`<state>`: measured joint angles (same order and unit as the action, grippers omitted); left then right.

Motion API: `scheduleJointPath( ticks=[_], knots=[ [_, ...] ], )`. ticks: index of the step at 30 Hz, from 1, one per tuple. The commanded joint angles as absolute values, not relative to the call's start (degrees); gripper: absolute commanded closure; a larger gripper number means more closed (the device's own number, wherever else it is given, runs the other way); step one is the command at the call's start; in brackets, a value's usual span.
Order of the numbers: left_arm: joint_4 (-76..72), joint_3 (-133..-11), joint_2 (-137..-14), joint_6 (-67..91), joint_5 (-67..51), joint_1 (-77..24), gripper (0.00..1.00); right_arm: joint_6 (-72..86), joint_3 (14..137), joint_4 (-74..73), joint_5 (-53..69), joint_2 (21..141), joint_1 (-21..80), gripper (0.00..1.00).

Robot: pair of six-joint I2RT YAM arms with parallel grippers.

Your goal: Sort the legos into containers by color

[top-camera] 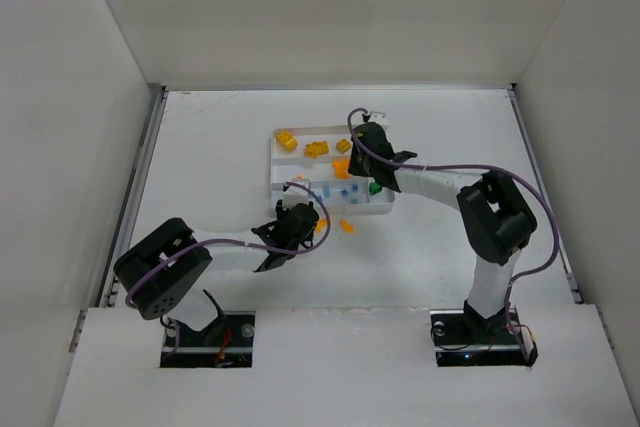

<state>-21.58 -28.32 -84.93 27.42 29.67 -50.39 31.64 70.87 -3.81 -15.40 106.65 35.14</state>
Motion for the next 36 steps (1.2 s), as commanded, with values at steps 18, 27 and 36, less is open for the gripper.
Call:
scheduleJointPath(
  ticks=[18, 27, 36],
  knots=[
    [-20.4, -27.3, -83.9, 29.0, 29.3, -51.3, 0.84, 33.7, 56.2, 1.7, -15.5, 90.7, 38.4, 0.71],
    [-7.8, -29.9, -63.8, 32.3, 28.7, -50.4, 0.87, 33.8, 44.0, 1.0, -17.9, 82.1, 43.1, 0.69],
    [-10.0, -42.0, -74.2, 31.8, 15.5, -35.4, 0.87, 33.3, 40.0, 1.0, -17.3, 80.2, 48.5, 0.54]
  ],
)
